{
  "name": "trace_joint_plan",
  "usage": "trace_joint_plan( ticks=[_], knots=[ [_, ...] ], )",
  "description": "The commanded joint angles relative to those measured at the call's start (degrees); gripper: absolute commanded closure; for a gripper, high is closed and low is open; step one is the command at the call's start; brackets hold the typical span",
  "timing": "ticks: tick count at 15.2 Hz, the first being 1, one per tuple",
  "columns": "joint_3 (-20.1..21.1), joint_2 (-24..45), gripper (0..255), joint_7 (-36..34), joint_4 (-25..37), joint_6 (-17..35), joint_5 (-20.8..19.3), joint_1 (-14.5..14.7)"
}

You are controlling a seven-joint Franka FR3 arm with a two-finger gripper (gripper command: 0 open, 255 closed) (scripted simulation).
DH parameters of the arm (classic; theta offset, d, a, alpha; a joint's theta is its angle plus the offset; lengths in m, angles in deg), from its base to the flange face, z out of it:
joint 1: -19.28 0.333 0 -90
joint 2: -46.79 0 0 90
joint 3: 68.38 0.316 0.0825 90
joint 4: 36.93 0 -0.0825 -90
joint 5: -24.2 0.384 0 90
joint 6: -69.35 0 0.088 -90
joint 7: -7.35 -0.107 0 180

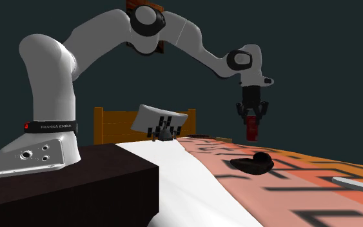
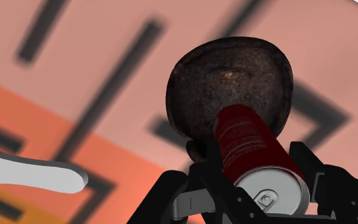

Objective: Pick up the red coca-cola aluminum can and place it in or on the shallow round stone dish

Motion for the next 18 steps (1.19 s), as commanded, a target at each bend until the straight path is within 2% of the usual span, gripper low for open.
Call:
trace_joint_plan(
  ticks=[1,8,15,16,18],
  knots=[
    [0.1,0.7,255,0.0,-0.4,1.1,0.1,0.0],
    [0.4,3.5,255,0.2,-1.0,4.6,0.4,-0.1],
    [0.4,3.5,255,0.2,-1.0,4.5,0.4,-0.1],
    [0.4,3.5,0,0.2,-1.0,4.5,0.4,-0.1],
    [0.4,3.5,0,0.2,-1.0,4.5,0.4,-0.1]
  ],
)
